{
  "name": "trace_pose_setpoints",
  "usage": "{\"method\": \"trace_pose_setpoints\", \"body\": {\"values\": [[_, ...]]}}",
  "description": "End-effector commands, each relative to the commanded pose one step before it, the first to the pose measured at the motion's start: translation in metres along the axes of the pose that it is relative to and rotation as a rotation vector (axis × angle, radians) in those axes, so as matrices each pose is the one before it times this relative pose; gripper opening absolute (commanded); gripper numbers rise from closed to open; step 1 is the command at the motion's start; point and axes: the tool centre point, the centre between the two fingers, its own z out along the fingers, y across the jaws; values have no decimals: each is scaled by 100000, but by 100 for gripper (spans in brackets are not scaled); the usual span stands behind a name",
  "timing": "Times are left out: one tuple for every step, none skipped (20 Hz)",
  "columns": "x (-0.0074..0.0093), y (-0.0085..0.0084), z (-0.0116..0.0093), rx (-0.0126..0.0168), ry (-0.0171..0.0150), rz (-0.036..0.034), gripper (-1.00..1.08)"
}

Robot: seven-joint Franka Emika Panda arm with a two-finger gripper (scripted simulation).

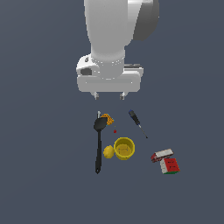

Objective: Pick up a designated object from a clutter of objects.

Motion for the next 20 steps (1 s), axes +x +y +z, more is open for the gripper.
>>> {"method": "trace_pose_setpoints", "body": {"values": [[0,1,0,0,0,0,28],[-3,14,3,0,0,0,28],[-7,-97,9,-172,-3,-151,28],[-13,-95,12,-198,-2,-166,28],[-22,-128,11,-256,3,-198,28],[-27,-125,0,-226,12,-142,28],[-26,-87,-12,-132,18,-37,28],[-23,-45,-20,-39,20,53,28],[-13,-1,-18,30,15,92,28],[5,21,3,0,0,0,28],[31,-7,48,-81,-42,-251,28],[47,-17,79,-206,-59,-439,28],[69,-33,119,-323,-89,-668,28],[94,-46,162,-434,-122,-907,28],[120,-53,203,-531,-155,-1132,28],[144,-62,243,-628,-188,-1360,28],[169,-76,285,-733,-223,-1599,28],[195,-89,327,-834,-260,-1843,28],[222,-104,370,-932,-299,-2096,28],[249,-119,413,-1028,-340,-2353,28]]}}
